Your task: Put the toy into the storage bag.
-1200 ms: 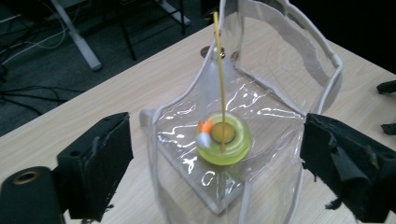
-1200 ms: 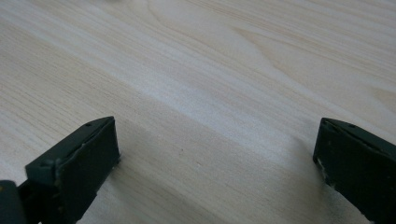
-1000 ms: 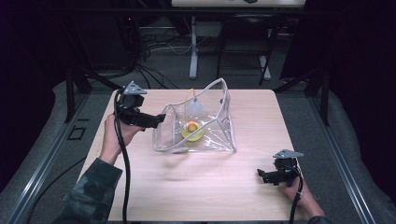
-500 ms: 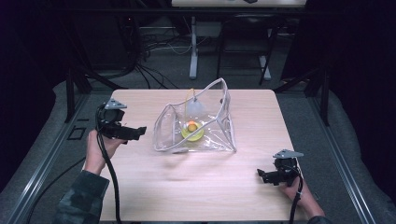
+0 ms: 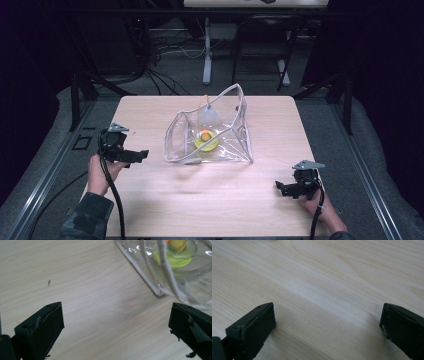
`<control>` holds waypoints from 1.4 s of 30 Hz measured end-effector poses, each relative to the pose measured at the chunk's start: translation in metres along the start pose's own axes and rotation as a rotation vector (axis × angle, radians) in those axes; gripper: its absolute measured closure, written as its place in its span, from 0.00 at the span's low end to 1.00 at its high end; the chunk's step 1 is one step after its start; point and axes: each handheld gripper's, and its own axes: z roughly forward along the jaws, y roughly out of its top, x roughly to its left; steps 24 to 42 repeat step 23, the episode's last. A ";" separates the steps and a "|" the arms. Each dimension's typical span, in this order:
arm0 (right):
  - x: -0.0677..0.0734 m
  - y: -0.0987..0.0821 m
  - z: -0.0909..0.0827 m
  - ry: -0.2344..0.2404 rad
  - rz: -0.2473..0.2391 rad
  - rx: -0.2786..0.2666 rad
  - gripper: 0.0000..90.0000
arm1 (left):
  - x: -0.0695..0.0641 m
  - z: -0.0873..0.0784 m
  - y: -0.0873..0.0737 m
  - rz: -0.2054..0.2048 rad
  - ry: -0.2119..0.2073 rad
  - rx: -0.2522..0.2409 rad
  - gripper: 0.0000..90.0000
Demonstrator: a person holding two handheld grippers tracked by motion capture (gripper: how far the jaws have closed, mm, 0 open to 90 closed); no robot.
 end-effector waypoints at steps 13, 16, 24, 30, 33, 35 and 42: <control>0.000 0.000 0.000 -0.001 -0.001 0.001 0.00 | 0.008 0.022 -0.035 -0.062 -0.028 0.042 0.00; 0.000 0.000 0.000 0.000 -0.001 0.001 0.00 | 0.012 0.025 -0.042 -0.076 -0.044 0.050 0.00; 0.000 0.000 0.000 -0.001 -0.001 0.002 0.00 | 0.019 0.032 -0.050 -0.119 -0.069 0.071 0.00; 0.000 0.000 0.000 -0.001 -0.001 0.002 0.00 | 0.019 0.032 -0.050 -0.119 -0.069 0.071 0.00; 0.000 0.000 0.000 -0.001 -0.001 0.002 0.00 | 0.019 0.032 -0.050 -0.119 -0.069 0.071 0.00; 0.000 0.000 0.000 -0.001 -0.001 0.002 0.00 | 0.019 0.032 -0.050 -0.119 -0.069 0.071 0.00; 0.000 0.000 0.000 -0.001 -0.001 0.002 0.00 | 0.019 0.032 -0.050 -0.119 -0.069 0.071 0.00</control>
